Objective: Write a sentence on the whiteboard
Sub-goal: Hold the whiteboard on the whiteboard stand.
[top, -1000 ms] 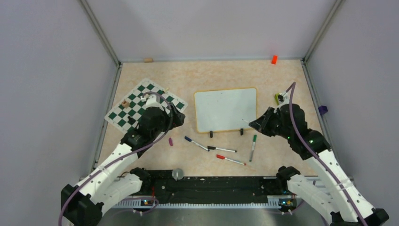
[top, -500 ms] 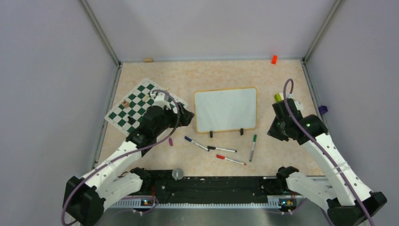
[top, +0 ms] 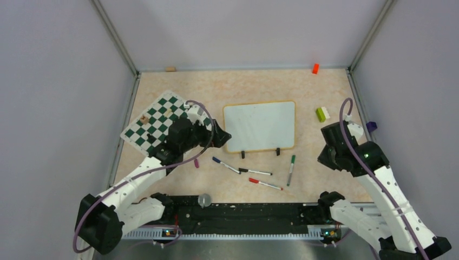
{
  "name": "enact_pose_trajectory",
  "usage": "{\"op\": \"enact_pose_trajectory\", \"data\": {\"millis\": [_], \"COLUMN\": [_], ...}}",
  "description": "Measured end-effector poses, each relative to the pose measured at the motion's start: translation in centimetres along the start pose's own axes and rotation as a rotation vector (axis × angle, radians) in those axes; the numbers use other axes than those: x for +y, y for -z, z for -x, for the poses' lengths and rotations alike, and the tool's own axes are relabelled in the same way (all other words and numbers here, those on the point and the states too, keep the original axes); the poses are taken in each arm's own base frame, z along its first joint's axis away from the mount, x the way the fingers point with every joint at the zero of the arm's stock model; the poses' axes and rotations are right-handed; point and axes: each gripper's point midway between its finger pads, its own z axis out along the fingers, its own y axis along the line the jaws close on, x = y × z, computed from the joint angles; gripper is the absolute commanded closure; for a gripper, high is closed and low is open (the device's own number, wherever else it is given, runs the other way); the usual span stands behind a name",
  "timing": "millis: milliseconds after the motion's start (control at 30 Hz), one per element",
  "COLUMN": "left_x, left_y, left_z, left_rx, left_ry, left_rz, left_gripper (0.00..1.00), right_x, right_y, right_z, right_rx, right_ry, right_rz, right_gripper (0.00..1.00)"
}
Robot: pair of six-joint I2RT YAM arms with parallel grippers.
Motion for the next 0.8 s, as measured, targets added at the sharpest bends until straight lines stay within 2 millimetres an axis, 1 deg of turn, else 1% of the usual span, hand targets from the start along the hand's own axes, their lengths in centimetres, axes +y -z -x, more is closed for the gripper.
{"op": "enact_pose_trajectory", "data": {"millis": [133,267,367,467,567,633,733,800], "left_x": [1.2,2.8,3.8,4.7,5.3,5.5,5.5,5.3], "left_y": [0.3,-0.2,-0.7,-1.1,-1.4,-1.7,-2.5,-2.8], "left_z": [-0.4,-0.7,-0.2,0.1,0.1,-0.3,-0.9,-1.0], "left_rx": [-0.053,-0.079,-0.106,-0.128,-0.150,-0.154,-0.136,-0.128], "left_ry": [-0.013,-0.039,-0.048,-0.051,-0.066,-0.077,-0.097,-0.107], "left_rz": [0.031,0.081,0.121,0.146,0.126,0.103,0.057,0.029], "left_gripper": [0.01,0.01,0.01,0.01,0.01,0.01,0.01,0.01], "right_x": [0.2,0.0,-0.5,-0.4,0.5,1.6,3.4,4.3], "right_y": [-0.2,0.2,0.4,0.3,0.1,0.0,-0.2,-0.3], "right_z": [0.1,0.4,0.2,0.2,0.4,0.2,-0.3,-0.5], "right_rx": [-0.002,-0.038,-0.053,-0.058,-0.068,-0.059,-0.046,-0.040], "right_ry": [-0.018,-0.063,-0.071,-0.037,0.015,0.062,0.120,0.149], "right_rz": [-0.008,0.019,0.031,0.042,0.094,0.160,0.262,0.308], "right_gripper": [1.00,1.00,1.00,1.00,1.00,1.00,1.00,1.00]}}
